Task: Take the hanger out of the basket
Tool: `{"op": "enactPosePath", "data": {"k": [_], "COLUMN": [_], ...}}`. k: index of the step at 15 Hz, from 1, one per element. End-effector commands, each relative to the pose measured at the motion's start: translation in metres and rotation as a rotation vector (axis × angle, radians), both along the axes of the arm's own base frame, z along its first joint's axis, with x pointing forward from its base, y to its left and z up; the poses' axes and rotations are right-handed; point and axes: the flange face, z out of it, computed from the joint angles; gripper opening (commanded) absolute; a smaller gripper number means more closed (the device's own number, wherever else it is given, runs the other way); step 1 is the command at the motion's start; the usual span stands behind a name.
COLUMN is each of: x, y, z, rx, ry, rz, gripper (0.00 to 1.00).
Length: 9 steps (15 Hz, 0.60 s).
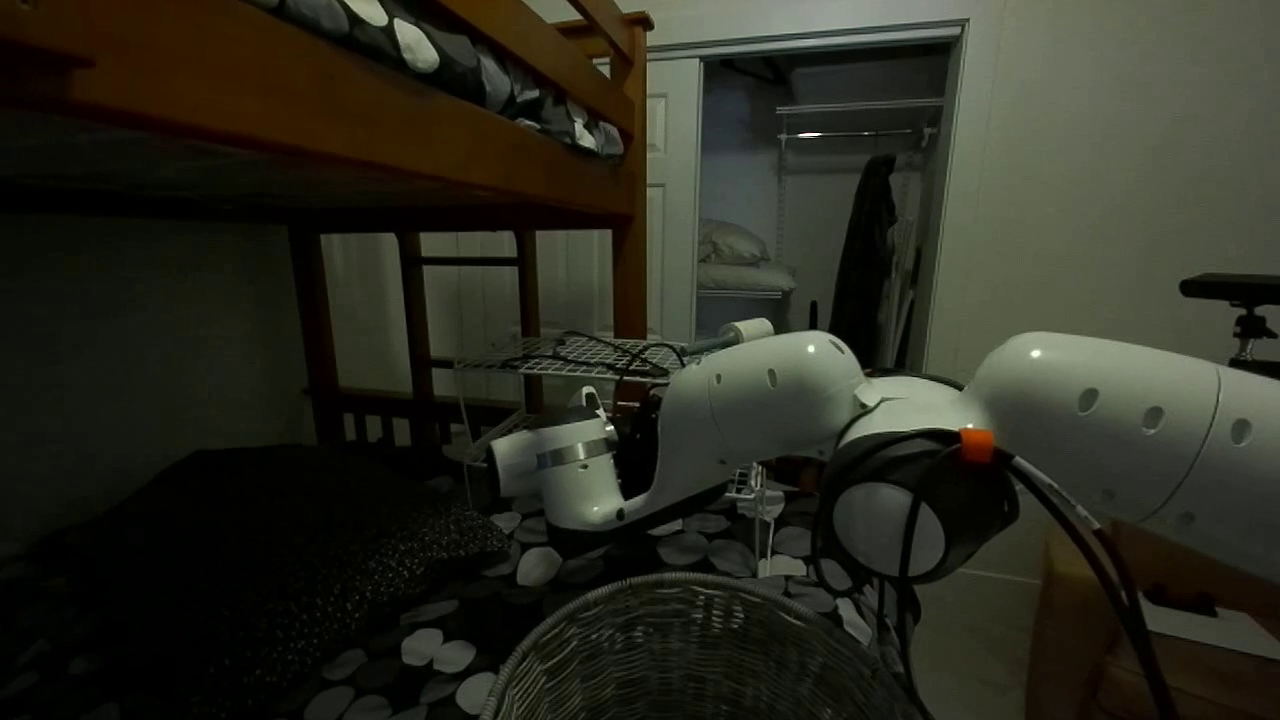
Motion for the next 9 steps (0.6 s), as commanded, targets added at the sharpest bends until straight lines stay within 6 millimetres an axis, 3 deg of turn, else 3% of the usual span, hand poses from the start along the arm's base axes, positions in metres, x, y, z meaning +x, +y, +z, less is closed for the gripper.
{"op": "enactPosePath", "data": {"k": [1, 6, 9], "x": [0.003, 0.012, 0.019], "y": [-0.007, -0.011, -0.016], "z": [-0.011, -0.020, -0.015], "rx": [0.044, 0.200, 0.261], "ry": [-0.023, 0.011, 0.013], "rz": [-0.018, 0.023, 0.045], "gripper": [0.01, 0.01, 0.01]}}
